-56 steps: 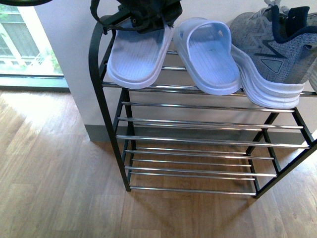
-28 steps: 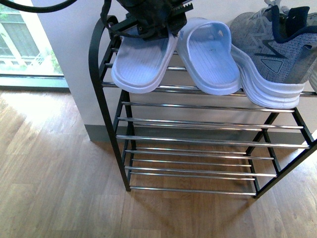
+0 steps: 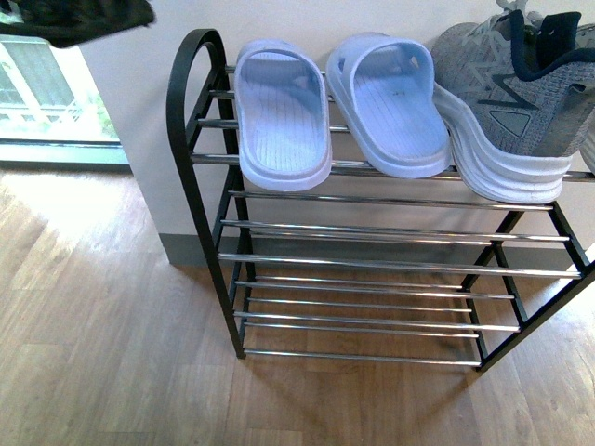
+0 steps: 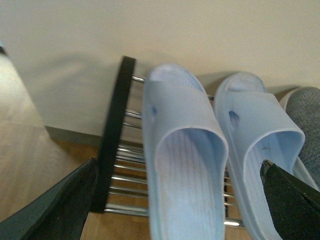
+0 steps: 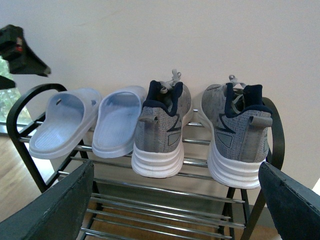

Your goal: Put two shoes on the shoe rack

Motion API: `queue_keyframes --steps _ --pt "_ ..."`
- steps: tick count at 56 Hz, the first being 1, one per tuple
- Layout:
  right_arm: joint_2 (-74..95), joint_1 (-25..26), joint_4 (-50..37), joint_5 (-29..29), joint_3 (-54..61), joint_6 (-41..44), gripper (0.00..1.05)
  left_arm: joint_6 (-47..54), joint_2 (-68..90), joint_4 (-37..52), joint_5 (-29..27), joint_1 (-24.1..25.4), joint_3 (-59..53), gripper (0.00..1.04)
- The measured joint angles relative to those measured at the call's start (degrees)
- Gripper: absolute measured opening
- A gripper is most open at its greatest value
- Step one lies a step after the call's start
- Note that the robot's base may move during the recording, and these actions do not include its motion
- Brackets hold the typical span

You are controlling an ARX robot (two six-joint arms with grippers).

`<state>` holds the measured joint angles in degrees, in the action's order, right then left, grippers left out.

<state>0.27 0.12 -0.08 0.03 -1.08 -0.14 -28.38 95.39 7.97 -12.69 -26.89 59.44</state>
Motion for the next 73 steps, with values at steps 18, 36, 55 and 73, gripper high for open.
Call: queue_keyframes --steps 18,36,55,73 --pt "0.0 0.0 0.0 0.0 0.0 0.0 0.95 8.9 -40.1 -2.3 -22.5 -0.3 -24.5 0.95" --pt "0.0 0.0 0.0 0.0 0.0 0.0 0.95 9.7 -61.5 -8.6 -23.5 0.8 -33.6 0.91" --pt "0.0 0.0 0.0 0.0 0.0 0.0 0.95 27.0 -72.6 2.9 0.4 13.9 -48.0 0.27" --pt "0.0 0.0 0.0 0.0 0.0 0.0 0.95 27.8 -79.9 1.8 12.1 25.5 -53.7 0.01"
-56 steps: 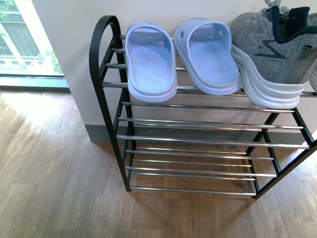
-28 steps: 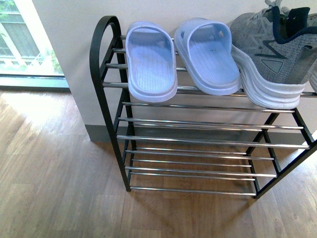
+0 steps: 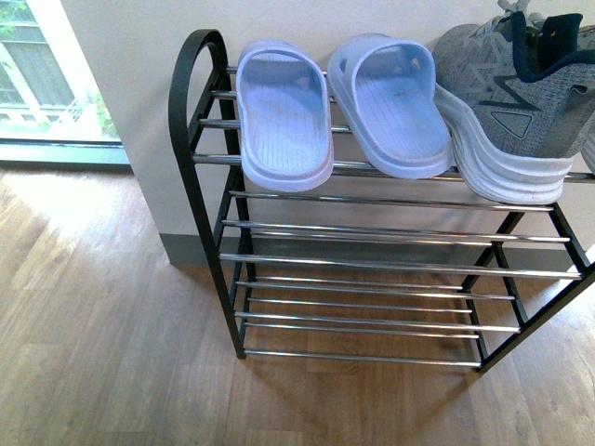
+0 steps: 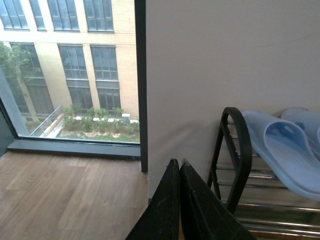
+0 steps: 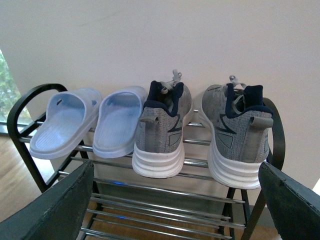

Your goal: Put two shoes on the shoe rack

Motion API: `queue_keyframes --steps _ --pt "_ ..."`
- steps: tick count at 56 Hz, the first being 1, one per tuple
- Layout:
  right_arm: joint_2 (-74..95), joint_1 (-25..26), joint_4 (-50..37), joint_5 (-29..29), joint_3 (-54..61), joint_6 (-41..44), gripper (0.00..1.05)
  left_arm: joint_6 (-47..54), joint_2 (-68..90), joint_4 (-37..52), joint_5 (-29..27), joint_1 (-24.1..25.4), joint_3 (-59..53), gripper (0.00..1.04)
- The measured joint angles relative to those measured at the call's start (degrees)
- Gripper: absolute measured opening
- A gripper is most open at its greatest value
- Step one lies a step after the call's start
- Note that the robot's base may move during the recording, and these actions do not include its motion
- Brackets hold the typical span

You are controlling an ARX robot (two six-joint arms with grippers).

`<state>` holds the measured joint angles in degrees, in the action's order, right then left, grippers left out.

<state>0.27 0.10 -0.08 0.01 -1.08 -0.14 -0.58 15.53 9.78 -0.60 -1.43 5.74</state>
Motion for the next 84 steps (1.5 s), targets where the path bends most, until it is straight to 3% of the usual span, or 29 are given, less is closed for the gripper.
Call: queue_keyframes --steps 16,24,54,84 --pt "0.0 0.0 0.0 0.0 0.0 0.0 0.95 0.0 -4.3 -1.7 0.6 1.2 -2.5 0.01" --pt "0.0 0.0 0.0 0.0 0.0 0.0 0.95 0.0 -11.8 -9.6 0.6 1.2 -3.2 0.01" --pt "0.0 0.0 0.0 0.0 0.0 0.0 0.95 0.1 -14.6 -9.9 0.6 1.3 -4.9 0.02" --pt "0.0 0.0 0.0 0.0 0.0 0.0 0.95 0.1 -14.6 -9.9 0.6 1.3 -4.9 0.95"
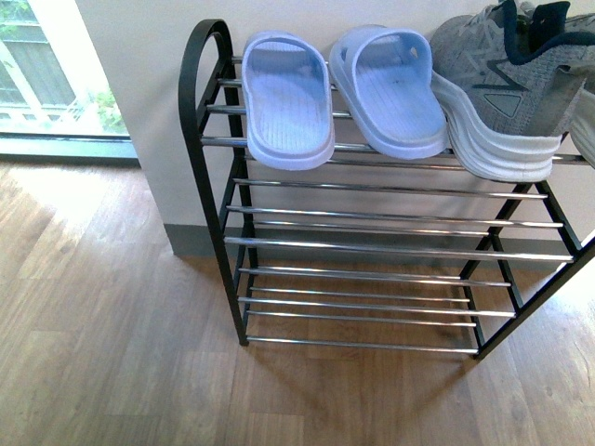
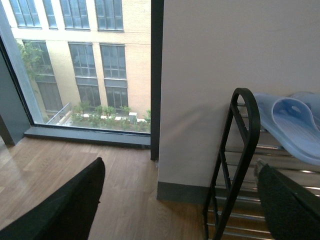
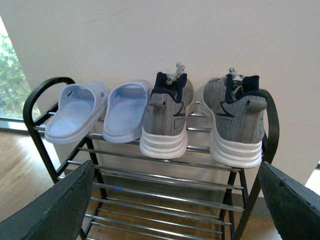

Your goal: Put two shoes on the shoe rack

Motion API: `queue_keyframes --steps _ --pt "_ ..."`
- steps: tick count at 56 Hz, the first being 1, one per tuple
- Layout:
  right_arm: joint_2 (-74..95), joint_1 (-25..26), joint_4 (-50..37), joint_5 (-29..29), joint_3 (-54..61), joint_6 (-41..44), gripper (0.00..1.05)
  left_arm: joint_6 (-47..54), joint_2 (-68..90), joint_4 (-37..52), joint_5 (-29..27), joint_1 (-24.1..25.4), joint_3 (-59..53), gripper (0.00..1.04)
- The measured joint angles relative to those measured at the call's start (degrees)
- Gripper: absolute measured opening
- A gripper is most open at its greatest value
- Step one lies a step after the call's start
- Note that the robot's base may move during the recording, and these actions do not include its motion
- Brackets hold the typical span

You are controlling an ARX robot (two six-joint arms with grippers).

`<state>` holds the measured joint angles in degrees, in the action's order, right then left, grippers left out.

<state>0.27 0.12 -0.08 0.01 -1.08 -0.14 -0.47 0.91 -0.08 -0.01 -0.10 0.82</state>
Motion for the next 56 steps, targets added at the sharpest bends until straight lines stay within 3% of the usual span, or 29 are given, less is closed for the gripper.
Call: queue_keyframes --steps 56 --pt "0.0 0.0 0.0 0.0 0.0 0.0 0.95 0.1 0.0 0.0 0.0 0.0 0.0 0.95"
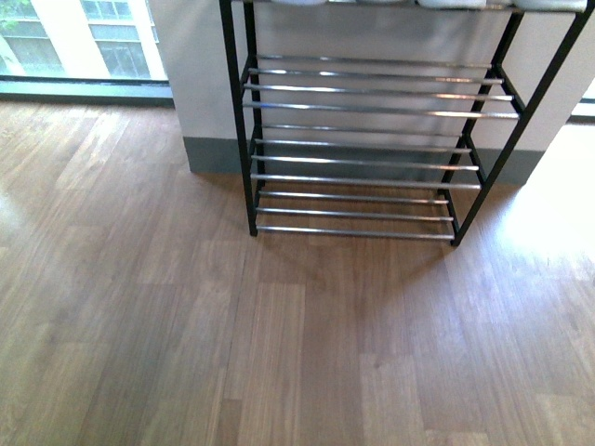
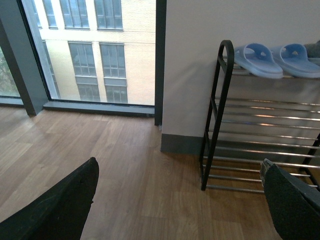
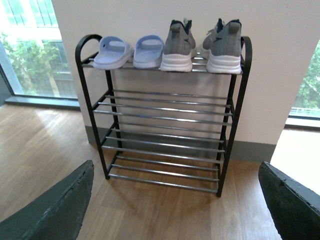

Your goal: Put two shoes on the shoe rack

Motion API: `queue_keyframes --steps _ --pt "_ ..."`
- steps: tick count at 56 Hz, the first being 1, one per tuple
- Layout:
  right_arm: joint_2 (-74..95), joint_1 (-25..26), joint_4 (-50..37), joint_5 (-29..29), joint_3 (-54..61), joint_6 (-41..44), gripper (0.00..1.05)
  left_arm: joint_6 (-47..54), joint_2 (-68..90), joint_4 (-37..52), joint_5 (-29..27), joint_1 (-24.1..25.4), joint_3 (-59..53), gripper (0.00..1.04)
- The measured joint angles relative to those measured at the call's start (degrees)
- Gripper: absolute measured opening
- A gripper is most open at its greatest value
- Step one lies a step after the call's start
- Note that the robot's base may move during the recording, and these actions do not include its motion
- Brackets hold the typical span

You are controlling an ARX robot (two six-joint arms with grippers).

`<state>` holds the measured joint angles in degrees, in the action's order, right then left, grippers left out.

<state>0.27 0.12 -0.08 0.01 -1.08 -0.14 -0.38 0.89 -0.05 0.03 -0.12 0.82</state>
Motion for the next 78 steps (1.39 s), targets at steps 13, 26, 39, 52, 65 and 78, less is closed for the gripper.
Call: queue_keyframes --steps 13,26,39,52,65,78 --pt "0.0 0.0 0.0 0.0 0.0 0.0 0.95 0.0 0.0 0.0 0.0 0.0 0.0 0.95" --pt "0.0 0.0 0.0 0.0 0.0 0.0 0.95 0.0 0.0 0.0 0.0 0.0 0.0 0.95" --pt "0.0 0.0 0.0 0.0 0.0 0.0 0.95 0.0 0.0 0.0 0.0 0.0 0.0 0.95" --pt "0.0 0.0 0.0 0.0 0.0 0.0 0.95 0.0 0.0 0.0 0.0 0.0 0.0 0.95" --pt "0.0 0.0 0.0 0.0 0.0 0.0 0.95 0.0 0.0 0.0 0.0 0.0 0.0 0.95" --pt "0.0 0.0 0.0 0.0 0.0 0.0 0.95 0.0 0.0 0.0 0.0 0.0 0.0 0.95"
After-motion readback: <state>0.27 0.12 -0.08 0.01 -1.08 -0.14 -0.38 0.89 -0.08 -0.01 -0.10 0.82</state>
